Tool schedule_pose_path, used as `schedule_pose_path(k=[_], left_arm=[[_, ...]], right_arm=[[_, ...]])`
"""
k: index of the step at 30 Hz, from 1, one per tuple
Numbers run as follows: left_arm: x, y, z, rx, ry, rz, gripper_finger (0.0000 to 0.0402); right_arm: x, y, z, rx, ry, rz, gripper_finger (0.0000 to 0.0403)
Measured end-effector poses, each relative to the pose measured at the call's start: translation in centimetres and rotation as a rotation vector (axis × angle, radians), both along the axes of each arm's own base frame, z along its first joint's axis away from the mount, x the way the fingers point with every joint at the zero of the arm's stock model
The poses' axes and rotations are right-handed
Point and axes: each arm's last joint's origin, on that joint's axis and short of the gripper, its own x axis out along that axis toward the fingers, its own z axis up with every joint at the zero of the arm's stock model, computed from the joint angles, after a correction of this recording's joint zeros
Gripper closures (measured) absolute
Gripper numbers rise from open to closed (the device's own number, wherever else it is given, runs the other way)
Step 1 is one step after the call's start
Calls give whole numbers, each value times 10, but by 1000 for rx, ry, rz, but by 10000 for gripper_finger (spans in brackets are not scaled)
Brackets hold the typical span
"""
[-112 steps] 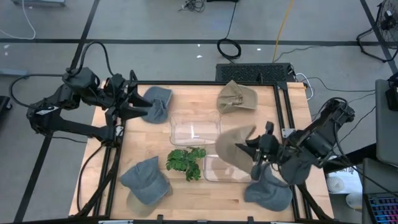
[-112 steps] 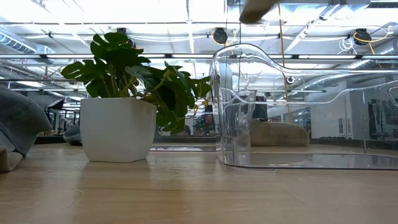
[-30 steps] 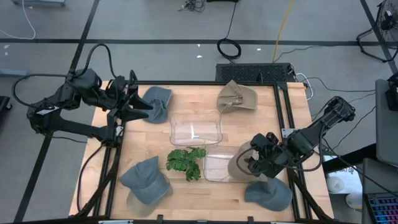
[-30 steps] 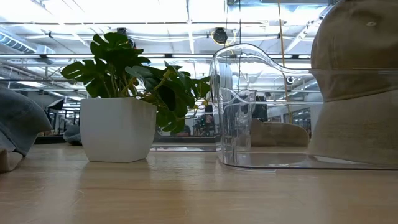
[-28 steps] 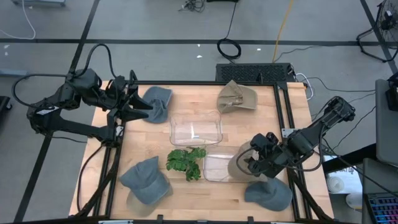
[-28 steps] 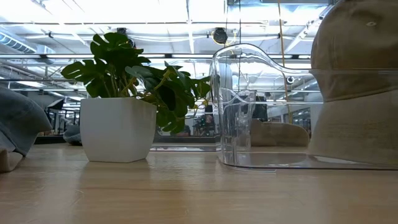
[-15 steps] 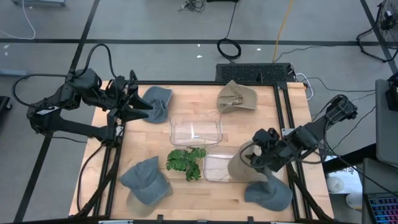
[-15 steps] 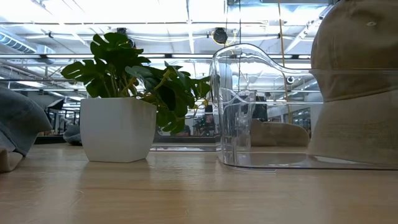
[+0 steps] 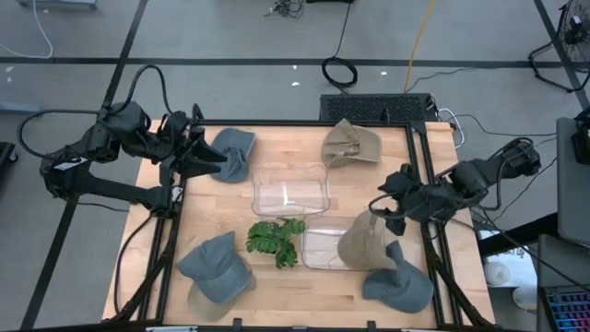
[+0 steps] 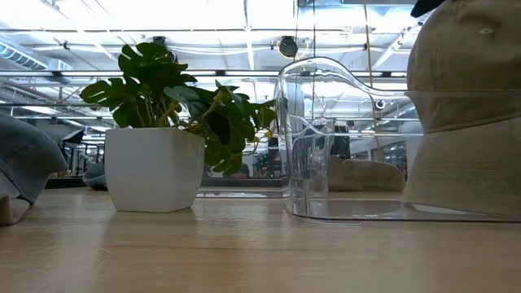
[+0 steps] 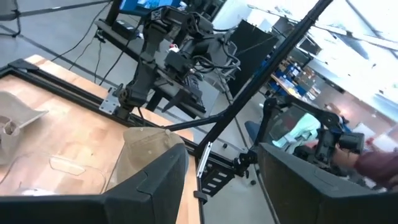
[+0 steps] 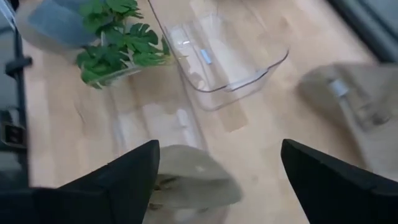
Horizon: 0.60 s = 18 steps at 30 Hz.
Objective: Pick & Place hat
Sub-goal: Put the top brown cap into the bottom transparent bin
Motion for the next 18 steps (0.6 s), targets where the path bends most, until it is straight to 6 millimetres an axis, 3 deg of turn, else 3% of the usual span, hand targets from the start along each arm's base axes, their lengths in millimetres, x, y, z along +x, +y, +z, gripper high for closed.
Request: schedule_pose_path(k=[4,8,18], left_arm=[[0,0,0,-30,6,13,190],[0,0,0,-53,11,15,190],[1,2,0,-62,8,72,190]], right_arm=[[-9,-10,3,-78,34,95,78],[-18,-16,3,-36,98,199,78],[-32,-31,-6,-96,329,289,79]])
